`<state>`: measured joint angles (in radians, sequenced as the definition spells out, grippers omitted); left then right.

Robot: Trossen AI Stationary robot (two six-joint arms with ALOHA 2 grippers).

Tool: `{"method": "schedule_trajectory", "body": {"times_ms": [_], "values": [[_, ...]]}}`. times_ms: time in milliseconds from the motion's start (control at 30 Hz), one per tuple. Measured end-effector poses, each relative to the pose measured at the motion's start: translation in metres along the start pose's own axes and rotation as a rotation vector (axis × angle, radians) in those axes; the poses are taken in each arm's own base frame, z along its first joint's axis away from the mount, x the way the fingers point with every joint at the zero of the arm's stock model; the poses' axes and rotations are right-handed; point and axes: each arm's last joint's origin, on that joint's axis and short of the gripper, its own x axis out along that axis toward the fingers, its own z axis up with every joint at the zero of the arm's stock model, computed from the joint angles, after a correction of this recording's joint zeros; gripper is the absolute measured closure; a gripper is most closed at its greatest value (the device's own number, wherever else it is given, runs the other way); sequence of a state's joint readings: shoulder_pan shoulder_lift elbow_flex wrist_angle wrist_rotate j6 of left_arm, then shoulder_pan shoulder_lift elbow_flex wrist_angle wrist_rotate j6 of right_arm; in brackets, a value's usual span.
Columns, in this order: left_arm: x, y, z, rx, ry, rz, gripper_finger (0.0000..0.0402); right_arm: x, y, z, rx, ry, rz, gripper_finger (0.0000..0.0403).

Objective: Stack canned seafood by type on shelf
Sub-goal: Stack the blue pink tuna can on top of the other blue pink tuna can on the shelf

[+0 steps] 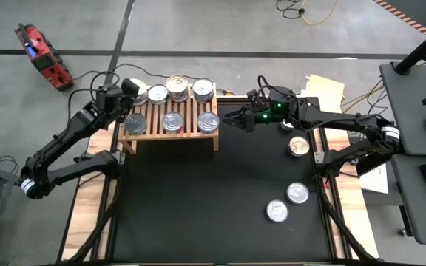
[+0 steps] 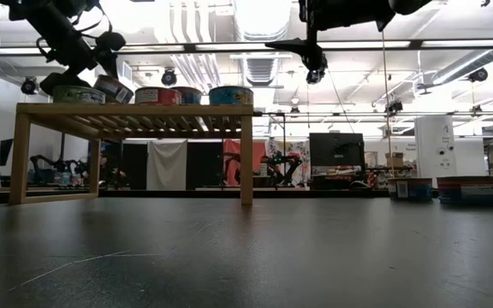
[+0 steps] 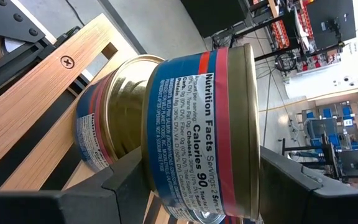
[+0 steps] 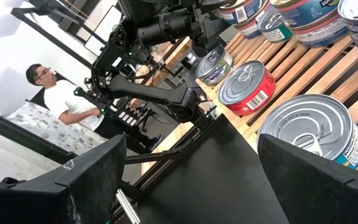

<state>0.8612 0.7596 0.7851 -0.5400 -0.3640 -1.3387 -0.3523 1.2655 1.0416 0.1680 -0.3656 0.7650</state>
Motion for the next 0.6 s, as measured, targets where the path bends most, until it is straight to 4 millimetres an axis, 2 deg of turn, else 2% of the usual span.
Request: {"method": "schedule_trajectory", "body": {"times_ms": [600], "values": [[-0.0032,-0.0042,0.002,-0.045,0.005,-0.017,0.018,0.0,0.0,0.0,-0.002,0.0,0.0,0.0049]]}}
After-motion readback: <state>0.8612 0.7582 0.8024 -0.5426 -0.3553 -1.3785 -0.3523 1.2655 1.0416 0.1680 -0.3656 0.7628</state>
